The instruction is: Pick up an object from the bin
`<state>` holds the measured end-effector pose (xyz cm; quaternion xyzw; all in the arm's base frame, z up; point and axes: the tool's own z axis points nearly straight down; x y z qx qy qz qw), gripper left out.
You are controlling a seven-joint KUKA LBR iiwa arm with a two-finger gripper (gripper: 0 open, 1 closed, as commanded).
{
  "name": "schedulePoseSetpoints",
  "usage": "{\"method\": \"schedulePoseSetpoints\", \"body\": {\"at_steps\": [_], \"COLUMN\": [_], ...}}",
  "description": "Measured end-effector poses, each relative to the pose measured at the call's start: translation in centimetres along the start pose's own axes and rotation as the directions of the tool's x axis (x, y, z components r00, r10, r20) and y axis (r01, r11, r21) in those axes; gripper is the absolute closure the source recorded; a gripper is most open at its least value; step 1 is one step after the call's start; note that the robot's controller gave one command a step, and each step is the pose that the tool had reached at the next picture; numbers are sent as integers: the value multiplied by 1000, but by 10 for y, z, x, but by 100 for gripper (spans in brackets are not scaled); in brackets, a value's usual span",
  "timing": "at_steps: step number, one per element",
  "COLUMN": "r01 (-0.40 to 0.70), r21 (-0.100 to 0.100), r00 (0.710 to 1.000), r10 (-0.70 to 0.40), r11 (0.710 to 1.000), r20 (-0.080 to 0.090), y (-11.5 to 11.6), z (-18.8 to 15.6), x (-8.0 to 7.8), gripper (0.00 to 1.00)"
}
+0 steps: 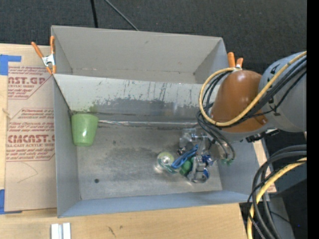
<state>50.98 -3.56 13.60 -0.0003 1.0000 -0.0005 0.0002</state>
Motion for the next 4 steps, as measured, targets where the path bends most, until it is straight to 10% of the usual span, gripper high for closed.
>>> {"method": "schedulePoseSetpoints", "body": {"at_steps": [1,2,3,4], "r01": [-16,-13,-36,682], "r21": [-2,-3,1,3], "r00": [1000,1000,999,731], "r10": [16,13,36,-682], "r11": [1000,1000,999,731], "r20": [-2,-1,7,4], "y": [-30,-29,-59,-89], "z": [69,65,-45,-143], "x": [-23,-23,-8,-26], "gripper": [0,100,100,100]}}
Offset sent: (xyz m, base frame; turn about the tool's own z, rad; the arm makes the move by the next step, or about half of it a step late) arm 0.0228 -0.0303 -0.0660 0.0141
